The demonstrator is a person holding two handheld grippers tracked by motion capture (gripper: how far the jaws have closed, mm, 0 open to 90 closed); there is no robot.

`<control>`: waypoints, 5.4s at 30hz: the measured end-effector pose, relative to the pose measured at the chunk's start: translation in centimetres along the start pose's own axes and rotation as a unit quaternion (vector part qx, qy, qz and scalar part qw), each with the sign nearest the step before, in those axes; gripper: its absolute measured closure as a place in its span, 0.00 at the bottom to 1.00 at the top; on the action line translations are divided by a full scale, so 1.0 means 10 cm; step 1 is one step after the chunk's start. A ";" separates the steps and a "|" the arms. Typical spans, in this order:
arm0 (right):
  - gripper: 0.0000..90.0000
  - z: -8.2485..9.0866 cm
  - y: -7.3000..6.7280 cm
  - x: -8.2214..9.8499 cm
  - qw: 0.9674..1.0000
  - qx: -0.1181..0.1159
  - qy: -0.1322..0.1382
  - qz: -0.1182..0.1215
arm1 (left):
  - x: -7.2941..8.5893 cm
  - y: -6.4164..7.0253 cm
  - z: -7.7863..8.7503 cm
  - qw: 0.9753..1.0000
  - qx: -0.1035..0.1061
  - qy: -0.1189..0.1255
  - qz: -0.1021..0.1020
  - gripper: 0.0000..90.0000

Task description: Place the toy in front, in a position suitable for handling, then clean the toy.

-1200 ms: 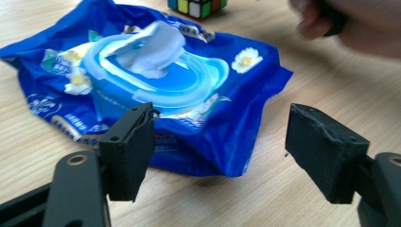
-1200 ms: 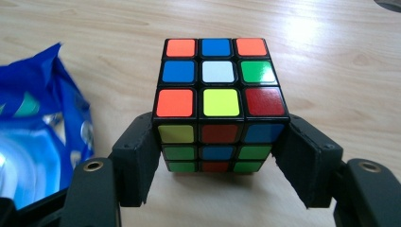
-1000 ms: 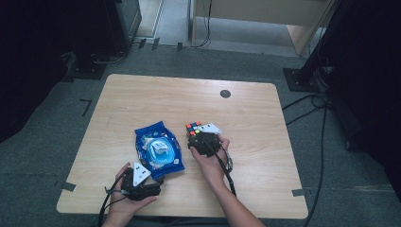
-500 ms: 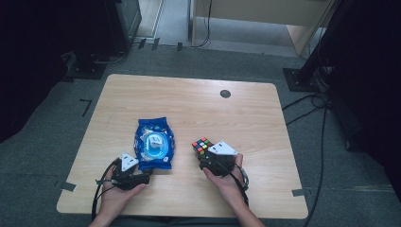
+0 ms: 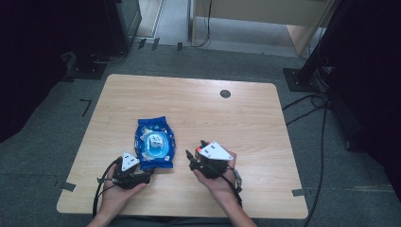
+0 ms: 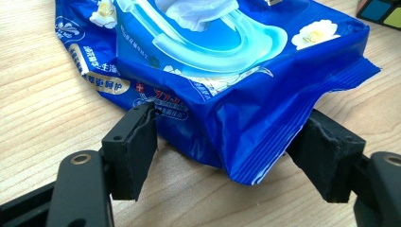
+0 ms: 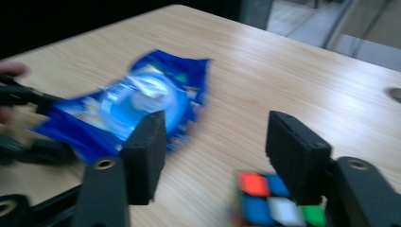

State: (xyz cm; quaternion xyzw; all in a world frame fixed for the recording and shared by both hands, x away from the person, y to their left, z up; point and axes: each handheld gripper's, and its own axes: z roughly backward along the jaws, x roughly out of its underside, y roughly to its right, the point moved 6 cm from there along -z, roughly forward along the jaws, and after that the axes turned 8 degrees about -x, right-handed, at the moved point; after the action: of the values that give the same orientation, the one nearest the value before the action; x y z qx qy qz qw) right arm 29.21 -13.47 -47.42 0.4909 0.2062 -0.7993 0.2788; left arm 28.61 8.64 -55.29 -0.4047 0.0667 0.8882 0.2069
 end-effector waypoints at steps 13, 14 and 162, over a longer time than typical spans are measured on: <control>0.52 -1.02 -0.50 0.02 0.995 -0.014 -0.075 -0.062 | 0.03 -0.01 0.03 1.000 -0.011 0.006 -0.010 0.41; 0.52 -1.02 -0.50 0.02 0.995 -0.014 -0.075 -0.062 | 0.03 -0.01 0.03 1.000 -0.013 0.007 -0.010 0.41; 0.38 -0.07 -0.19 0.43 0.988 -0.095 -0.115 0.047 | -0.79 0.72 0.25 0.989 0.054 0.125 -0.066 0.69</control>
State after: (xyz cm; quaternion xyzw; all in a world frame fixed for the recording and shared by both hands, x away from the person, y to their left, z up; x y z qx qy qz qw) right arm 26.89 -12.60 -51.47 0.3761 0.2239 -0.8132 0.3835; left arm 28.49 0.39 -48.02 -0.5041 0.1124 0.8104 0.2767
